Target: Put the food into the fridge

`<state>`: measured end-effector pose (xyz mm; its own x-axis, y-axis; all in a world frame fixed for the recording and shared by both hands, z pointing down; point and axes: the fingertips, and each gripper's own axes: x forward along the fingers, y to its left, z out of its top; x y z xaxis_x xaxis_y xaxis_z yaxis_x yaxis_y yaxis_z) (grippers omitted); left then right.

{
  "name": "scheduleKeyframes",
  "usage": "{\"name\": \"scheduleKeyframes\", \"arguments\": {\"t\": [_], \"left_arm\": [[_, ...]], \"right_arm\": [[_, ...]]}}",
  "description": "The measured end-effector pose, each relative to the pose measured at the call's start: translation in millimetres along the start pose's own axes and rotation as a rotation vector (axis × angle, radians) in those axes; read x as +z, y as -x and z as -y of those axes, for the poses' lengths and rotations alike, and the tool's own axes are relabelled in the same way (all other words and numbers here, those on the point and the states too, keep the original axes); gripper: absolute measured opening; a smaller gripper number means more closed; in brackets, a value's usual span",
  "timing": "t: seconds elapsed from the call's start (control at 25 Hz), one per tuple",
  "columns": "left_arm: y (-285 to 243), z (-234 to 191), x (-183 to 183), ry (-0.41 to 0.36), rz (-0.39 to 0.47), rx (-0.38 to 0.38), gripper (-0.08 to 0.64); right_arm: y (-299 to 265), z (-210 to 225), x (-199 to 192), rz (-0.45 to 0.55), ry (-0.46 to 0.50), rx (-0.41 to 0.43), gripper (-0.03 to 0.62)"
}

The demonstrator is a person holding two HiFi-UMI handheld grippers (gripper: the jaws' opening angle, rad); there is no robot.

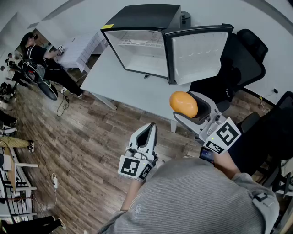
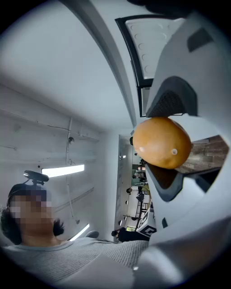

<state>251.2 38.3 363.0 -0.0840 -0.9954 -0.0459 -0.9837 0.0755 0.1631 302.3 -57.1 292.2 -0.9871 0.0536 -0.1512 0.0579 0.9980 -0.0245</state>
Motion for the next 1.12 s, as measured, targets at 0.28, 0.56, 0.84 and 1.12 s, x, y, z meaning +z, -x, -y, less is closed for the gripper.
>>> {"name": "scheduleKeyframes", "arguments": {"t": [0.28,0.56,0.84,1.12], "left_arm": [[0.7,-0.3,-3.4,0.005,-0.008,-0.004,0.011],[1.1,2.2,-6.6,-0.003,-0.018,-0.017,0.011],[1.1,2.6,-7.7,-0.019,-0.027,-0.019,0.011],[2.4,1.5,-7.7,-0.025,-0.029,-0.025,0.011]], "right_arm": [[-2.2,-1.6,-0.3,-0.002,0.001,0.002,0.304],[-3.8,-0.6,-2.1,-0.011,-0.008,-0.01,0.305],[-5.4,-2.7,-0.9,-0.008,-0.014,-0.005,0.304],[-8.5,-8.2,1.1,-0.002,-0.006,0.002,0.304]]}}
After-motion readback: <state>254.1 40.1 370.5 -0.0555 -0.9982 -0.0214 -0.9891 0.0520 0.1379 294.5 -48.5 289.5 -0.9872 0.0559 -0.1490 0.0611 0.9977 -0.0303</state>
